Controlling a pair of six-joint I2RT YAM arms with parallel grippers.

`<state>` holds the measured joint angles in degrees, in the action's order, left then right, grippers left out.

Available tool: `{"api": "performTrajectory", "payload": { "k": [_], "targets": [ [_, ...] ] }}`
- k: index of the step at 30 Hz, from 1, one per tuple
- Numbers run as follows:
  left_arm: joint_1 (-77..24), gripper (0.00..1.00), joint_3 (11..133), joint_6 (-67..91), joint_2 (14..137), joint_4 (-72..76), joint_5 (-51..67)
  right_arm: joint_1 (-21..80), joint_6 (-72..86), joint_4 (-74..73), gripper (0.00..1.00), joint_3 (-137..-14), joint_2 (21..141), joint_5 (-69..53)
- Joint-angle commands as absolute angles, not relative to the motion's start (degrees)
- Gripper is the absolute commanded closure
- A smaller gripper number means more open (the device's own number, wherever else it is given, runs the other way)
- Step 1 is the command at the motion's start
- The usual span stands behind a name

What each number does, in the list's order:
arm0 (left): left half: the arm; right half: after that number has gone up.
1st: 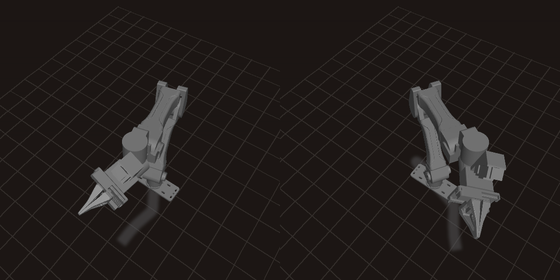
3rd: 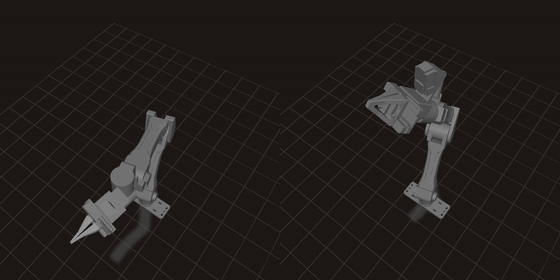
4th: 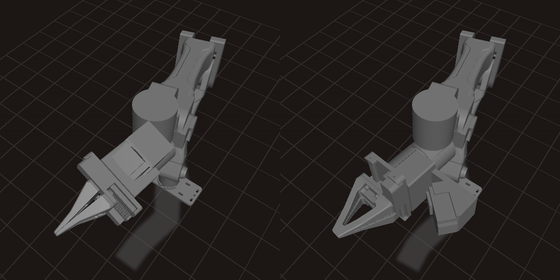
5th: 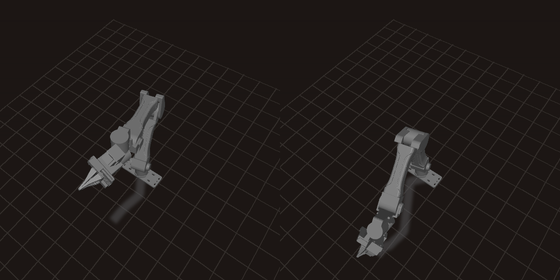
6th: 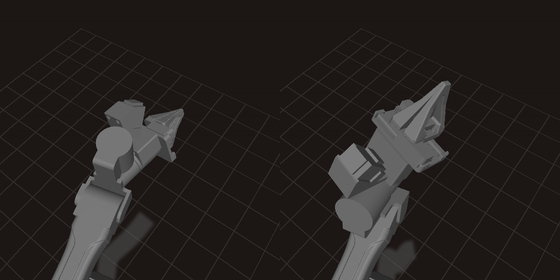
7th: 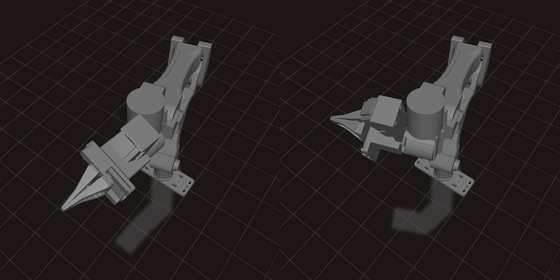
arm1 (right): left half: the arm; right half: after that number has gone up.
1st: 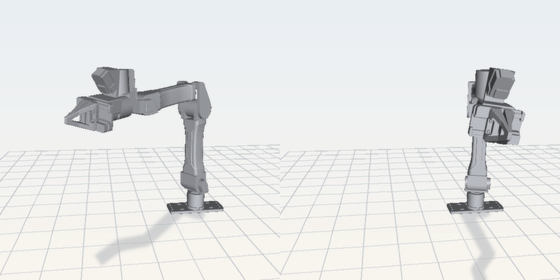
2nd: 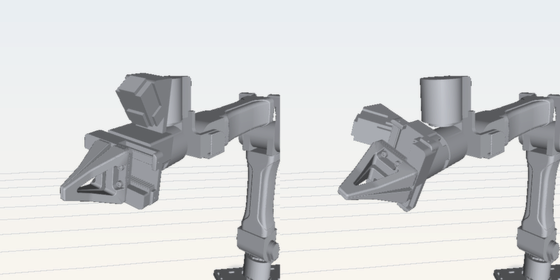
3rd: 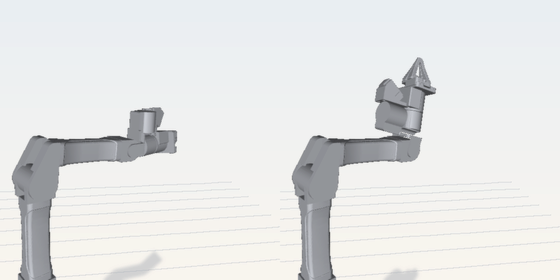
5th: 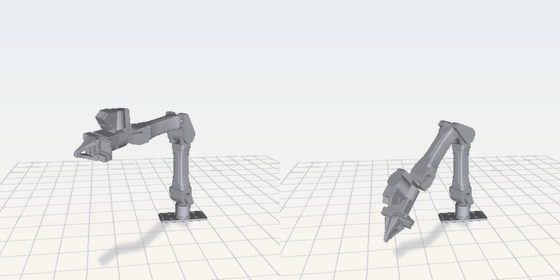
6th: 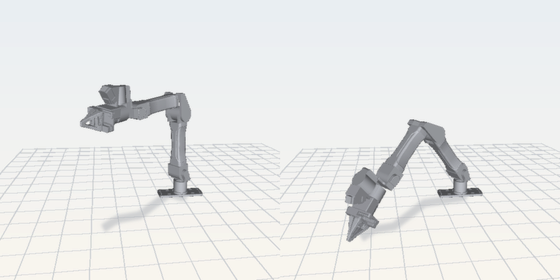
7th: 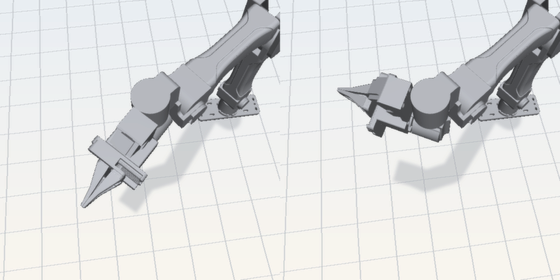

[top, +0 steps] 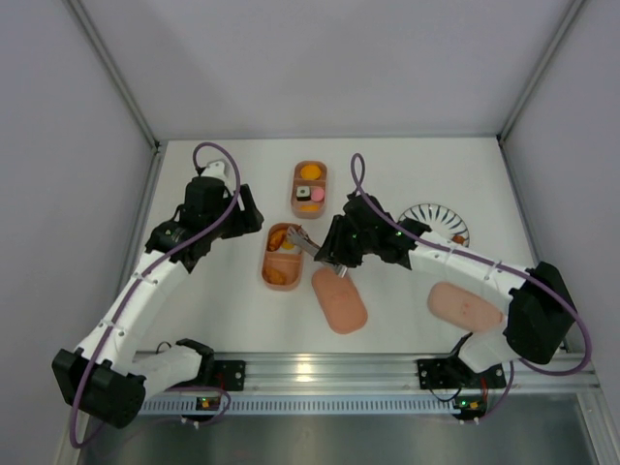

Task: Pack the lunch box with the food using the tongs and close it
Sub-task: Move the packing box to the center of the board.

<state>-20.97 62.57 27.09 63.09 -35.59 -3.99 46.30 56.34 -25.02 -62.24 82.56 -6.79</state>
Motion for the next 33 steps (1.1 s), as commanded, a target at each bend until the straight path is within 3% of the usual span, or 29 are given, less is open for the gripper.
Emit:
{"api": "performTrajectory", "payload": {
  "k": [1, 33],
  "targets": [
    [-20.65, 0.26, 63.46, 27.07, 61.79, -33.49, -3.34, 45.53, 59.06, -20.57, 0.64, -62.75, 82.88, -8.08],
    [-20.57, 0.26, 62.49, 27.16, 62.58, -31.99, -2.81, 43.42, 64.69, -17.49, 0.64, -63.90, 86.57, -5.54]
  ]
}}
